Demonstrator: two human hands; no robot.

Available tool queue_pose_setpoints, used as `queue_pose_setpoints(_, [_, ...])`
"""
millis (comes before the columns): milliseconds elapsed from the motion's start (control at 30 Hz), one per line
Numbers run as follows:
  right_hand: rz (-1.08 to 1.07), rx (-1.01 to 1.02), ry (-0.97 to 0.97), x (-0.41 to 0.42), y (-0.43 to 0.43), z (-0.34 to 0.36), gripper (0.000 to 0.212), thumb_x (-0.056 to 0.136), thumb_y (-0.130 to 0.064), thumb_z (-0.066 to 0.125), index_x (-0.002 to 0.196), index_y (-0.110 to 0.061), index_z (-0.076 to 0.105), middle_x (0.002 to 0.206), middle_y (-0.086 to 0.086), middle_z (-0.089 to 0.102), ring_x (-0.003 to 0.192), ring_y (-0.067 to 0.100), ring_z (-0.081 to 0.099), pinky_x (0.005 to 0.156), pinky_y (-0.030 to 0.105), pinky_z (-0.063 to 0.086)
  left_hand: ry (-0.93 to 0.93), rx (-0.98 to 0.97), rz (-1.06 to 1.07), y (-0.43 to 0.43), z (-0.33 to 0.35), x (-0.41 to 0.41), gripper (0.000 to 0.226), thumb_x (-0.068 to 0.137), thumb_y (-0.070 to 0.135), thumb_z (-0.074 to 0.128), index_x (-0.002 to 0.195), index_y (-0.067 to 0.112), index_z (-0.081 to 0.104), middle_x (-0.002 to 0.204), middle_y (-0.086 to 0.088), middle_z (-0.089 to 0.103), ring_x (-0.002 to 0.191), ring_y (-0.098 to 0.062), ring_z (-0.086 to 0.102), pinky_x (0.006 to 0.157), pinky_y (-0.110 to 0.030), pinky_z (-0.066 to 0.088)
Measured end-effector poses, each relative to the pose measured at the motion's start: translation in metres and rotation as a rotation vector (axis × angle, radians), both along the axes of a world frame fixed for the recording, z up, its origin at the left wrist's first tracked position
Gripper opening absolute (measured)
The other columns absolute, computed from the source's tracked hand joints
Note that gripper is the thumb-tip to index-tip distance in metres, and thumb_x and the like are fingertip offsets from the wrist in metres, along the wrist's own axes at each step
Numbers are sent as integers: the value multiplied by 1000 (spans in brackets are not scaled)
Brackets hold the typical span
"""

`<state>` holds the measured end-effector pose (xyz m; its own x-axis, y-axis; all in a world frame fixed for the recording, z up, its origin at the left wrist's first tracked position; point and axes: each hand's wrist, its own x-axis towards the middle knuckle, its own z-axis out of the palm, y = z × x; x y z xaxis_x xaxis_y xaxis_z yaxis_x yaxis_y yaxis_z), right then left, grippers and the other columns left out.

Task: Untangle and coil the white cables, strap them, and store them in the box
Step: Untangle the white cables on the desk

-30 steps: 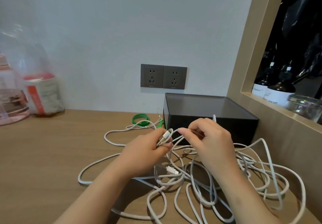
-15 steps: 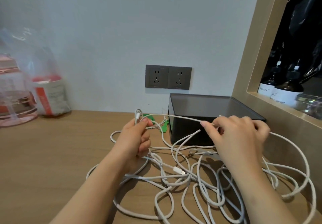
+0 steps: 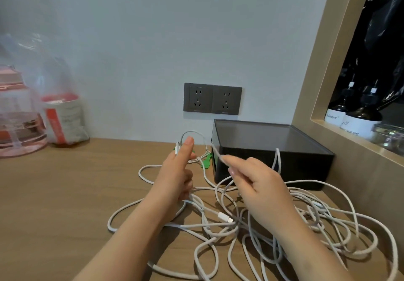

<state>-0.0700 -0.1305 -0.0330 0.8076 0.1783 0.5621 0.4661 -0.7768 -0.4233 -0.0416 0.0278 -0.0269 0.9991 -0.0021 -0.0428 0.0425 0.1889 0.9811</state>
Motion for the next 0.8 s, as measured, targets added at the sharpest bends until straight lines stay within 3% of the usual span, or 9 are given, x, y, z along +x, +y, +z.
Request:
queue_pose_setpoints(67, [6, -143, -34, -2, 6, -2, 36, 95, -21, 47, 124, -41, 54, 84, -12, 53, 77, 7, 51, 64, 27, 47, -35, 25, 12, 0, 0, -1, 61, 59, 74, 50, 91, 22, 54, 50, 5, 29, 42, -9, 23, 37, -19, 22])
queue_pose_setpoints(133, [13, -216, -135, -2, 9, -5, 35, 88, -18, 52, 116, -35, 62, 78, -11, 55, 69, 5, 48, 55, 19, 38, -87, 48, 5, 0, 0, -3, 70, 48, 72, 52, 96, 20, 53, 48, 7, 30, 40, -7, 24, 35, -17, 22])
queue_pose_setpoints(233, [23, -242, -209, -1, 12, -8, 31, 79, -21, 53, 106, -32, 67, 72, -12, 55, 67, 0, 42, 59, 9, 25, -114, 57, 49, 1, 2, -2, 55, 64, 61, 59, 95, 16, 53, 43, 11, 31, 37, -4, 24, 33, -14, 22])
queue_pose_setpoints(400, [123, -239, -148, -1, 15, -9, 35, 85, -31, 40, 104, -31, 68, 74, -11, 54, 67, 4, 46, 60, 11, 27, -60, 10, 178, 5, -1, 8, 23, 91, 41, 51, 88, 18, 49, 50, 6, 28, 44, -9, 24, 39, -20, 23])
queue_pose_setpoints(633, [261, -275, 47, -5, 18, -8, 30, 92, -29, 49, 119, -38, 59, 88, -12, 52, 80, 8, 49, 65, 24, 45, -22, -168, 179, 1, -1, 10, 21, 98, 33, 39, 86, 18, 47, 46, 6, 30, 41, -8, 25, 39, -21, 23])
queue_pose_setpoints(800, [339, -314, 168, -7, 20, -3, 32, 95, -34, 45, 125, -41, 55, 101, -14, 61, 90, 3, 52, 79, 29, 49, 4, -495, 133, 5, 1, 10, 24, 100, 32, 38, 85, 16, 48, 43, 7, 33, 37, -7, 32, 37, -18, 32])
